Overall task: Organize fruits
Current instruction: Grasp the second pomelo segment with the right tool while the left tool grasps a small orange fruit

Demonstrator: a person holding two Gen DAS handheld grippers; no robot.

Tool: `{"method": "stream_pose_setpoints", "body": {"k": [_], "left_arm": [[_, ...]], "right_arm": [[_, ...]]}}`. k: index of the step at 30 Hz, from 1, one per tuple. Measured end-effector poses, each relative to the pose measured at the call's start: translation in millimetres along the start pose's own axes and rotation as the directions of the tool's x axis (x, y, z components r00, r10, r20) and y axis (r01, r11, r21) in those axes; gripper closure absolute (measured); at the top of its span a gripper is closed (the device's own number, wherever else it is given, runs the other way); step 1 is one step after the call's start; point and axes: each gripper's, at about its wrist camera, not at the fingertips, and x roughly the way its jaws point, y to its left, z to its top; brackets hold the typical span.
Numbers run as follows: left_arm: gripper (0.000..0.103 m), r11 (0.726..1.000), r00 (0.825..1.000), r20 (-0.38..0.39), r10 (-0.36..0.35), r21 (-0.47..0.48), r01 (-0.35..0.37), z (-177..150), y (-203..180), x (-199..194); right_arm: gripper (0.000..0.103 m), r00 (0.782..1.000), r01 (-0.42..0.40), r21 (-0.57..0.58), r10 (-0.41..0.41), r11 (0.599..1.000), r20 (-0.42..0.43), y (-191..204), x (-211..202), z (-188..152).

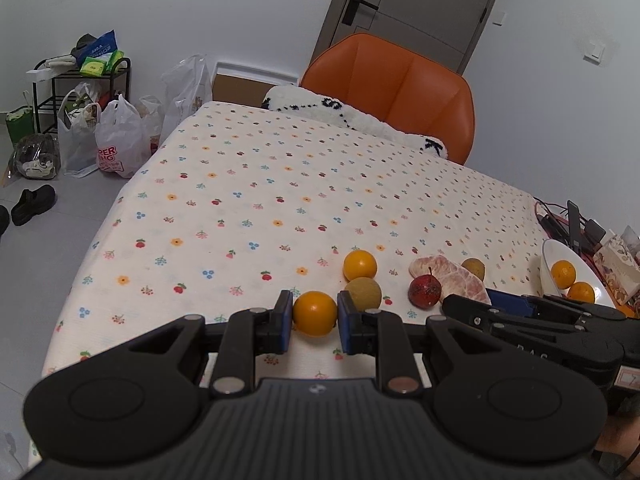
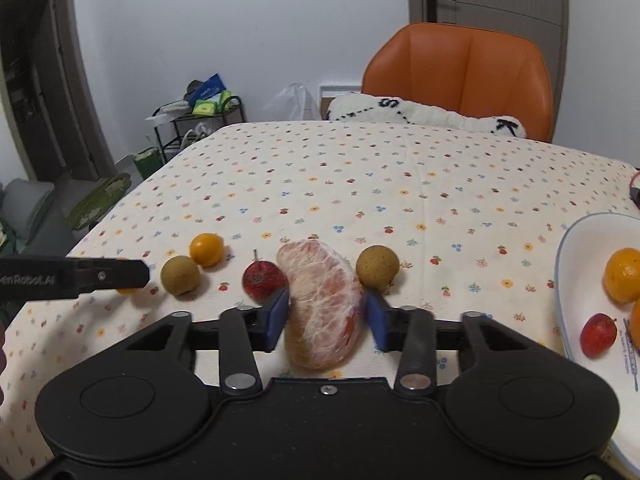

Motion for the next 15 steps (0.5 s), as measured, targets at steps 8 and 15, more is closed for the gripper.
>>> {"method": "stream_pose_setpoints", "body": {"k": [8, 15], "left_arm": [[0.082, 1.0, 1.0, 0.016, -0.005, 0.012, 0.005, 0.7, -11.8, -8.8], [0.082, 0.999, 0.999, 0.036, -0.031, 0.044, 0.029, 1.1, -32.7, -18.1]], "right_arm": [[0.067, 1.0, -0.017, 0.013, 0.017, 1.0, 0.003, -6.1, -14.2, -3.9], [0.067, 0.999, -0.012, 0.039, 0.011, 0.999, 0.046, -17.4, -36.3, -5.3]]}}
